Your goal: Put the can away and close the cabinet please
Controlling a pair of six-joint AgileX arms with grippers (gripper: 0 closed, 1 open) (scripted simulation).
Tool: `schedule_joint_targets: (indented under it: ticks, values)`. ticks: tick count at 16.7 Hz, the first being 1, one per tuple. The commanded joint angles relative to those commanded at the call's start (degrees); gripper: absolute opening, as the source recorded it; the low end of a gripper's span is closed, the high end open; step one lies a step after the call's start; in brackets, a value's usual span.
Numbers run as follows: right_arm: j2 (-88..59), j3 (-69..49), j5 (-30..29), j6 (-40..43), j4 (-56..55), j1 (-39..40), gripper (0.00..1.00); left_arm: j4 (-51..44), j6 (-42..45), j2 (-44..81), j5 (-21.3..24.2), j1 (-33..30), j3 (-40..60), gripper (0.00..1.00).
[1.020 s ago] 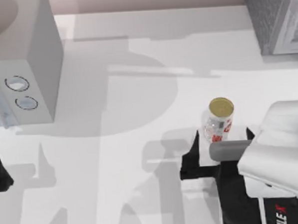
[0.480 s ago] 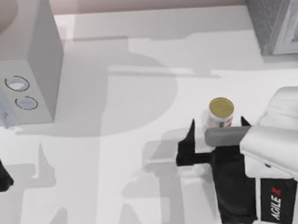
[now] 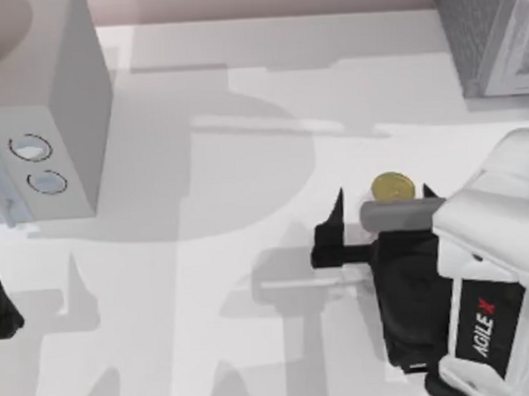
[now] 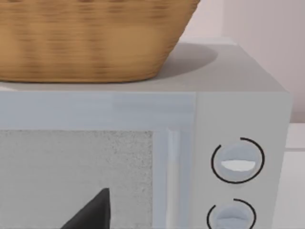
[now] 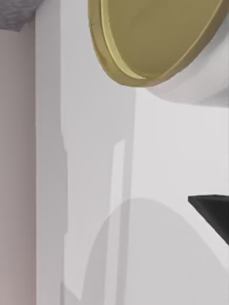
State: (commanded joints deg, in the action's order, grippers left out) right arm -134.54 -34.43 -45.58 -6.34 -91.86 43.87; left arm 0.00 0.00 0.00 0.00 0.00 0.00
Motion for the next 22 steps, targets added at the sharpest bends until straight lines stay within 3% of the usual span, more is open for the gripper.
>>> schedule_joint_targets:
  ticks: [13, 22]
  values:
    - [0.0, 0.0, 0.0, 0.0, 0.0, 0.0, 0.02, 0.0, 0.0, 0.0, 0.0, 0.0, 0.0, 1.00]
    - [0.1, 0.1, 0.0, -0.1, 0.0, 0.1, 0.00, 0.0, 0.0, 0.0, 0.0, 0.0, 0.0, 1.00]
